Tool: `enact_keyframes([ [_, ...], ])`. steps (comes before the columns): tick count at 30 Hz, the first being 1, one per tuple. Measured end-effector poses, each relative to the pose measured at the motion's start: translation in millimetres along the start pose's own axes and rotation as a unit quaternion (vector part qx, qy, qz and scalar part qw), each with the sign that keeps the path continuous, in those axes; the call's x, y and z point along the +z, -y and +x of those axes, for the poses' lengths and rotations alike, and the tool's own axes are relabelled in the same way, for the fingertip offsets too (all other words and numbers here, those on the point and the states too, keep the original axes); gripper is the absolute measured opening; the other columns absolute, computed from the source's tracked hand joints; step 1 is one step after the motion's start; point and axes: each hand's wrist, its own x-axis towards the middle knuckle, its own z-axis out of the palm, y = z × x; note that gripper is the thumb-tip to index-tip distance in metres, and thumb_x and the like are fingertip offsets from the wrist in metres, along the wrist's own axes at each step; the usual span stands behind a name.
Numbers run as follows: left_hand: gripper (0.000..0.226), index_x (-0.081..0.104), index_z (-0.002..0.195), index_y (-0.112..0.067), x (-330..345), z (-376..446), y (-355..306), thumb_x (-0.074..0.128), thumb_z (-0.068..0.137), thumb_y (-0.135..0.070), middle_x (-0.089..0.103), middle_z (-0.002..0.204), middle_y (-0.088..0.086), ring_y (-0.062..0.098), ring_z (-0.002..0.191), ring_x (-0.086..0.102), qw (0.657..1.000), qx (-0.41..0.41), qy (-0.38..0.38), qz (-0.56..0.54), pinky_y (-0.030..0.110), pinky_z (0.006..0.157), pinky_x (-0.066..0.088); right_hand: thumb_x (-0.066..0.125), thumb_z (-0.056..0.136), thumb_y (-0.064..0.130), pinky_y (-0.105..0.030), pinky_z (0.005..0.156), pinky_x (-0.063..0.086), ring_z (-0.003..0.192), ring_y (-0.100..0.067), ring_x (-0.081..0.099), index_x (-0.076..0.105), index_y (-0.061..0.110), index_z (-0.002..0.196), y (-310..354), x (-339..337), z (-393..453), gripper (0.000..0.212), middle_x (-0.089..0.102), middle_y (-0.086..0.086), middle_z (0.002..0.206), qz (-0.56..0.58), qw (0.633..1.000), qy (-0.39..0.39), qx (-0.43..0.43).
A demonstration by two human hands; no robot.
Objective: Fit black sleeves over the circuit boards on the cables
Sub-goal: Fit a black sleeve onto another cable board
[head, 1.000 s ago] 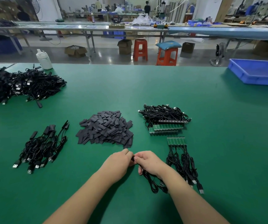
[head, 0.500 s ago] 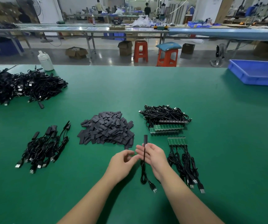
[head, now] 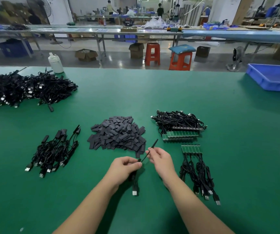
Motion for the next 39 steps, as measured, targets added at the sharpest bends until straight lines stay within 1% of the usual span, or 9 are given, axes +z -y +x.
enact_keyframes([
  [3, 0.018, 0.074, 0.092, -0.018, -49.5, 9.2, -15.6, 0.082, 0.078, -0.026, 0.076, 0.086, -0.002, 0.011, 0.077, 0.070, 0.996, 0.020, -0.077, 0.040, 0.021, 0.065, 0.051, 0.050, 0.101, 0.035, -0.034, 0.094, 0.050, 0.106, -0.010, 0.061, 0.064, 0.025, 0.121, -19.8, -13.0, 1.2, 0.026, 0.066, 0.010, 0.112, -0.313, 0.944, -0.018, -0.102],
  [6, 0.023, 0.071, 0.097, -0.019, -117.3, 21.3, -26.8, 0.079, 0.079, -0.032, 0.072, 0.091, -0.004, 0.013, 0.084, 0.067, 0.968, 0.043, -0.208, 0.134, 0.022, 0.068, 0.050, 0.051, 0.101, 0.033, -0.032, 0.105, 0.044, 0.120, -0.006, 0.049, 0.061, 0.023, 0.128, -36.4, -16.8, 1.3, 0.030, 0.059, 0.010, 0.123, -0.375, 0.911, -0.007, -0.170],
  [10, 0.032, 0.071, 0.103, -0.011, -190.3, 38.2, -18.4, 0.075, 0.084, -0.036, 0.072, 0.098, 0.007, 0.027, 0.092, 0.065, 0.874, 0.040, -0.376, 0.305, 0.035, 0.081, 0.051, 0.046, 0.102, 0.035, -0.033, 0.111, 0.034, 0.129, -0.015, 0.038, 0.054, 0.021, 0.133, -44.1, -6.9, -0.2, 0.035, 0.048, 0.004, 0.133, -0.502, 0.835, -0.005, -0.227],
  [17, 0.048, 0.060, 0.124, -0.019, -209.3, 55.0, 7.8, 0.036, 0.098, -0.052, 0.058, 0.128, 0.013, 0.035, 0.118, 0.048, 0.715, -0.053, -0.356, 0.600, 0.042, 0.094, 0.043, 0.039, 0.104, 0.033, -0.036, 0.109, 0.033, 0.133, -0.021, 0.035, 0.048, 0.021, 0.134, -46.5, -4.3, -2.5, 0.033, 0.044, -0.001, 0.139, -0.551, 0.801, -0.011, -0.236],
  [20, 0.061, 0.024, 0.153, -0.029, -191.7, 59.0, 20.4, 0.025, 0.099, -0.056, 0.019, 0.163, 0.007, 0.029, 0.149, 0.012, 0.722, -0.008, -0.263, 0.640, 0.049, 0.118, 0.013, 0.038, 0.104, 0.033, -0.037, 0.110, 0.032, 0.134, -0.022, 0.034, 0.047, 0.021, 0.135, -46.5, -3.0, -3.6, 0.034, 0.043, -0.003, 0.140, -0.553, 0.800, -0.007, -0.232],
  [23, 0.060, 0.007, 0.157, -0.029, -180.6, 65.2, 40.8, 0.014, 0.102, -0.051, -0.006, 0.164, 0.000, 0.024, 0.151, -0.014, 0.704, 0.017, -0.165, 0.691, 0.049, 0.119, -0.010, 0.036, 0.105, 0.033, -0.037, 0.111, 0.031, 0.135, -0.022, 0.033, 0.046, 0.022, 0.136, -46.4, -3.5, -3.9, 0.035, 0.042, -0.002, 0.141, -0.556, 0.799, -0.007, -0.229],
  [32, 0.059, 0.023, 0.155, -0.012, -191.5, 69.2, 45.1, 0.015, 0.103, -0.039, -0.003, 0.165, 0.005, 0.027, 0.151, -0.013, 0.705, -0.038, -0.215, 0.675, 0.047, 0.122, -0.007, 0.035, 0.105, 0.034, -0.038, 0.112, 0.030, 0.135, -0.023, 0.032, 0.045, 0.021, 0.136, -45.3, -2.9, -3.0, 0.036, 0.040, -0.003, 0.142, -0.563, 0.795, 0.003, -0.226],
  [36, 0.052, 0.046, 0.144, -0.015, -150.0, 66.7, 28.6, 0.033, 0.100, -0.040, 0.013, 0.162, 0.013, 0.030, 0.151, 0.004, 0.705, 0.056, -0.272, 0.652, 0.045, 0.121, -0.007, 0.033, 0.105, 0.035, -0.036, 0.112, 0.029, 0.136, -0.021, 0.030, 0.045, 0.022, 0.136, -43.7, -3.3, -3.1, 0.035, 0.039, -0.002, 0.143, -0.569, 0.791, 0.006, -0.224],
  [39, 0.044, 0.055, 0.136, -0.012, -90.5, 62.1, 16.9, 0.050, 0.097, -0.032, 0.038, 0.153, 0.017, 0.032, 0.144, 0.030, 0.766, 0.182, -0.280, 0.549, 0.043, 0.121, 0.014, 0.033, 0.105, 0.036, -0.034, 0.112, 0.028, 0.134, -0.020, 0.030, 0.045, 0.023, 0.136, -41.3, -3.7, -3.0, 0.035, 0.039, 0.000, 0.142, -0.568, 0.794, 0.013, -0.217],
])
